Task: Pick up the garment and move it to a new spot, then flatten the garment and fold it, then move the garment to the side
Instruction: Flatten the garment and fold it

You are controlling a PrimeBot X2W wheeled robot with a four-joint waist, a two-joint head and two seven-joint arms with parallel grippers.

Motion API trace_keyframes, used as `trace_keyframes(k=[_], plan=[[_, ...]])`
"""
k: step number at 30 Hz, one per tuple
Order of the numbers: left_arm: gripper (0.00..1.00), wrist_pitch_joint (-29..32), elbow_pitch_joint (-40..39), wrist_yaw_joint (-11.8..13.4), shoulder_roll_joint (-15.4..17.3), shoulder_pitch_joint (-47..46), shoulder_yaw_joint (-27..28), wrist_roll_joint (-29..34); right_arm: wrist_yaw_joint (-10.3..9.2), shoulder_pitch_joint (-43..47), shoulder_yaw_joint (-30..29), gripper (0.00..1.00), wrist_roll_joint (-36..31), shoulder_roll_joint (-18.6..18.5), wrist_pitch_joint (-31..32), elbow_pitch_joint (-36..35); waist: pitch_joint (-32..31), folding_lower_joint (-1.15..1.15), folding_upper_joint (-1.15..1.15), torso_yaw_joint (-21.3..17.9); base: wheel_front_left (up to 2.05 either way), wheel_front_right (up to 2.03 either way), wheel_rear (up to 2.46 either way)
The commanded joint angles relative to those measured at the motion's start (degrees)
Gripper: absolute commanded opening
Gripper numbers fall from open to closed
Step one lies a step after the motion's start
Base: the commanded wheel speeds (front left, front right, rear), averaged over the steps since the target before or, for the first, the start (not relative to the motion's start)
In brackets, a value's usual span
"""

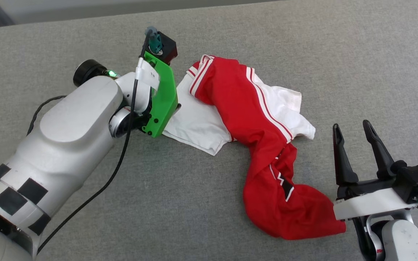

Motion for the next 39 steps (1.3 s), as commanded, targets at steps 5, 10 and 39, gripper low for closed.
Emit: trace_keyframes(k=[5, 10, 39], plan=[[1.00, 3.0, 3.2, -0.1, 1.1, -1.5, -6.4, -2.5, -0.04, -2.2, 0.5, 1.00, 0.8, -0.1, -0.3, -0.1, 3.4, 0.00, 0.00, -2.7, 0.00, 0.00, 0.00], [1.00, 4.2, 5.0, -0.1, 1.6, -0.1, -11.1, -3.7, -0.04, -2.9, 0.6, 1.00, 1.1, -0.1, -0.3, 0.0, 4.5, 0.00, 0.00, -3.4, 0.00, 0.00, 0.00], [0.00, -18.2, -11.8, 1.6, 18.6, 4.0, -9.9, -12.8, -0.04, 0.9, -1.4, 1.00, -0.7, -0.1, -0.3, 0.8, -3.1, 0.00, 0.00, 5.7, 0.00, 0.00, 0.00]])
